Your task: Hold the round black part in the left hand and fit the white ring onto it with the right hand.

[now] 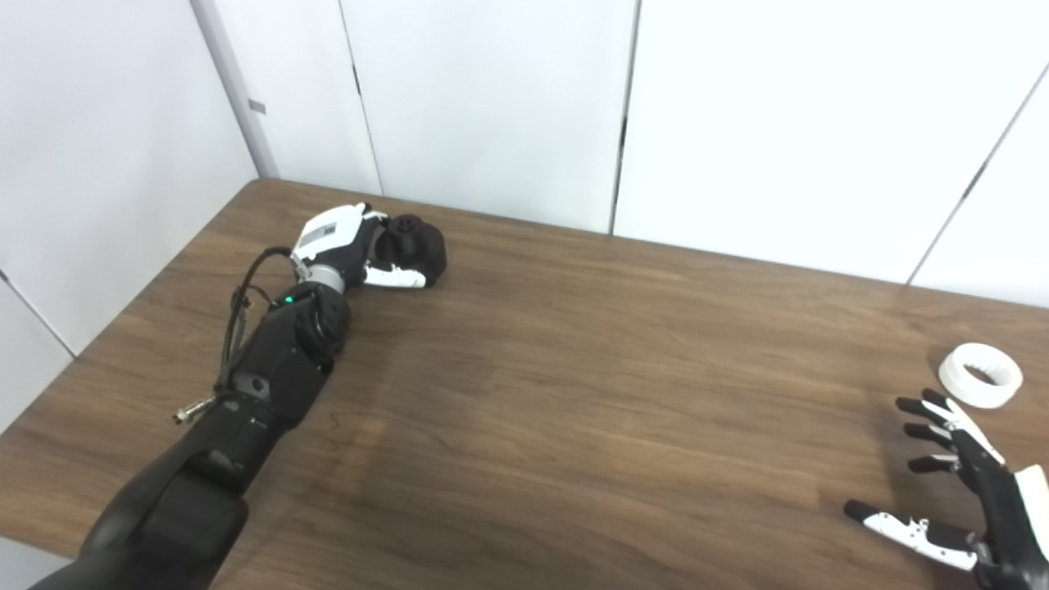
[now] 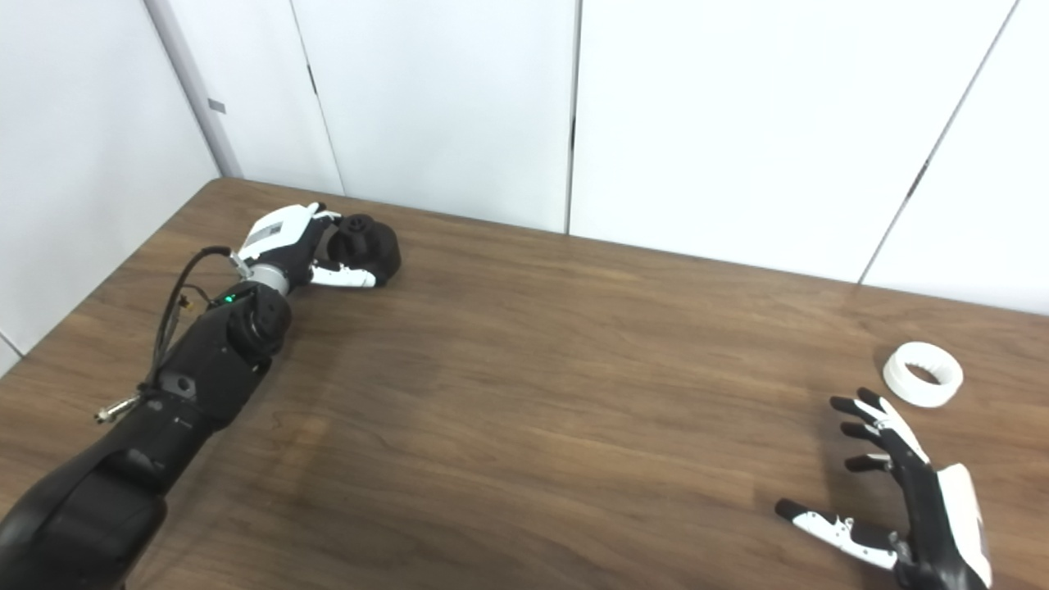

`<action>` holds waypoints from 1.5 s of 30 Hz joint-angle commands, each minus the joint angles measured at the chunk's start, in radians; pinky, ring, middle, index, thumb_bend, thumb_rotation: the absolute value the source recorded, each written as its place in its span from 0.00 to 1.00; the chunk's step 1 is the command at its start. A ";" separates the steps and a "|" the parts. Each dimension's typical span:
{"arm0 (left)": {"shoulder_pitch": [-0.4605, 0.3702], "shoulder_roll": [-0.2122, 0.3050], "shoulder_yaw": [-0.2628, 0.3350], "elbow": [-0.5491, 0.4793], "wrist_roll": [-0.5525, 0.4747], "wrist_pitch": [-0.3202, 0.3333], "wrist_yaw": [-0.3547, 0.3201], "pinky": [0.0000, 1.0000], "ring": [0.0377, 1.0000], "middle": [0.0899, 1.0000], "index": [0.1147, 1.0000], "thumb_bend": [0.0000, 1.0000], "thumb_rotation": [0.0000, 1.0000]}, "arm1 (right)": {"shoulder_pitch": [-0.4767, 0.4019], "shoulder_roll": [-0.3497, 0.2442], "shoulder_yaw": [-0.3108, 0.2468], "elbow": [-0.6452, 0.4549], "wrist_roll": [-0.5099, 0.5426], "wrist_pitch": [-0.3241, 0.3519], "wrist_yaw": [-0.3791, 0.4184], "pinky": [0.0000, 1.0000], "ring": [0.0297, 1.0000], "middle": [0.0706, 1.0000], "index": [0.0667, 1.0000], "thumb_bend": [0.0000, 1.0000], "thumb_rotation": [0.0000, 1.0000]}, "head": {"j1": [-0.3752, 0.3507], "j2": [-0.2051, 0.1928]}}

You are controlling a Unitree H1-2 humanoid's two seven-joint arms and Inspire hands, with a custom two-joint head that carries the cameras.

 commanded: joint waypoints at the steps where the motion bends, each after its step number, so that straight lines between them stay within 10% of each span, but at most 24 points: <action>1: -0.068 0.019 0.000 -0.009 0.005 -0.014 0.027 0.99 1.00 1.00 0.82 1.00 0.52 | -0.016 -0.005 -0.009 -0.045 -0.005 -0.004 -0.006 0.59 0.75 0.90 0.77 0.77 0.11 | -0.001 0.005; 12: -0.063 0.004 0.010 0.019 -0.028 -0.068 0.059 1.00 1.00 1.00 0.77 1.00 0.49 | -0.016 -0.003 -0.009 -0.050 0.000 0.015 -0.001 0.60 0.76 0.90 0.77 0.77 0.13 | -0.001 0.005; 25: -0.063 0.005 0.032 0.064 -0.052 -0.155 0.171 0.85 0.96 0.90 0.49 0.94 0.16 | -0.025 -0.005 -0.006 -0.035 0.000 0.003 -0.002 0.60 0.74 0.90 0.77 0.76 0.15 | 0.006 0.012; 27: -0.063 0.006 0.036 0.063 -0.057 -0.163 0.172 0.89 0.97 0.90 0.44 0.63 0.09 | -0.027 -0.006 -0.006 -0.032 0.004 0.000 -0.001 0.60 0.75 0.90 0.77 0.76 0.16 | 0.007 0.013; 29: -0.061 0.007 0.039 0.063 -0.062 -0.175 0.177 0.91 0.97 0.89 0.42 0.55 0.07 | -0.028 -0.006 -0.006 -0.032 0.006 0.003 0.001 0.60 0.75 0.90 0.77 0.76 0.16 | 0.008 0.013; 45: -0.021 0.010 0.016 0.061 -0.081 -0.262 0.146 0.90 0.96 0.88 0.42 0.52 0.06 | -0.032 -0.006 -0.011 -0.031 0.013 -0.002 0.010 0.59 0.75 0.89 0.76 0.75 0.16 | 0.010 0.018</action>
